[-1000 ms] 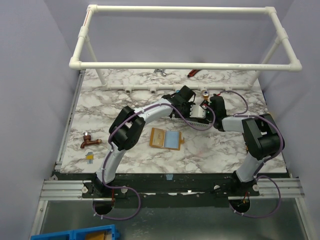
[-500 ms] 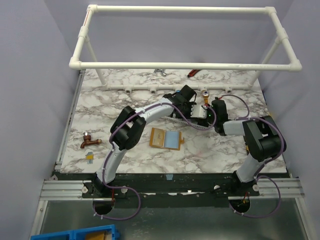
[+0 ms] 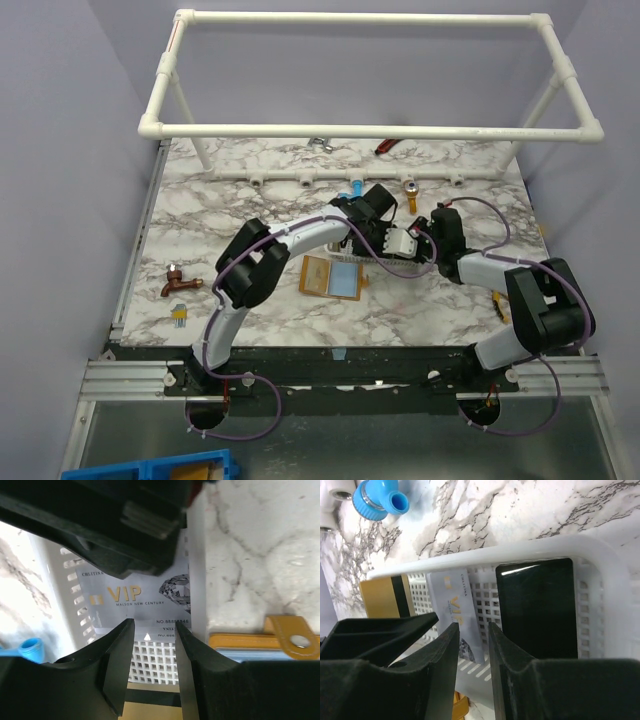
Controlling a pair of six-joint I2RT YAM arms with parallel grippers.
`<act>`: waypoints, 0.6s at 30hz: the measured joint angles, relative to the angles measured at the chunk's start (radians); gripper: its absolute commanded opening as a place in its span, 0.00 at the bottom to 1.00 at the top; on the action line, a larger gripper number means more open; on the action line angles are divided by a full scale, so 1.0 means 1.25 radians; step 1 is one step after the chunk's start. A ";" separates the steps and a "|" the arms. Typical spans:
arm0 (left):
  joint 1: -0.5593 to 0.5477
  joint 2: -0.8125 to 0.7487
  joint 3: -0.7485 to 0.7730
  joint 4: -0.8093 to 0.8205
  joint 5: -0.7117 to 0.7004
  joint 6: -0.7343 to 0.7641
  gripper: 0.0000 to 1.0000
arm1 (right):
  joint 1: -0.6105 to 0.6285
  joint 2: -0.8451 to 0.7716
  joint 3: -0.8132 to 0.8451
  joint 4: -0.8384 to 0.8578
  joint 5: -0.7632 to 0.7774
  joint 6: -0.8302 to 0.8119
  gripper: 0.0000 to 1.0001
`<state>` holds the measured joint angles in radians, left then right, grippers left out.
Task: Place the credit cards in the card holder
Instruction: Pick up the credit card from the storage box.
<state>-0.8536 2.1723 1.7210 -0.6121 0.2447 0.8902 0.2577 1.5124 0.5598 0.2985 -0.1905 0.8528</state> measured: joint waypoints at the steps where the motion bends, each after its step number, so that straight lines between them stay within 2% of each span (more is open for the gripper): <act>1: -0.002 -0.006 -0.009 -0.003 0.009 -0.006 0.40 | 0.000 -0.002 0.000 -0.007 0.000 -0.001 0.33; 9: -0.004 -0.049 -0.068 -0.026 0.047 -0.048 0.41 | 0.000 -0.033 -0.018 -0.034 -0.001 -0.012 0.33; 18: 0.039 -0.062 -0.008 -0.075 0.078 -0.099 0.43 | 0.000 -0.041 -0.019 -0.044 -0.016 -0.013 0.33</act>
<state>-0.8051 2.0949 1.7115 -0.7055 0.3424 0.7666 0.2581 1.4609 0.5358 0.2440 -0.2108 0.8368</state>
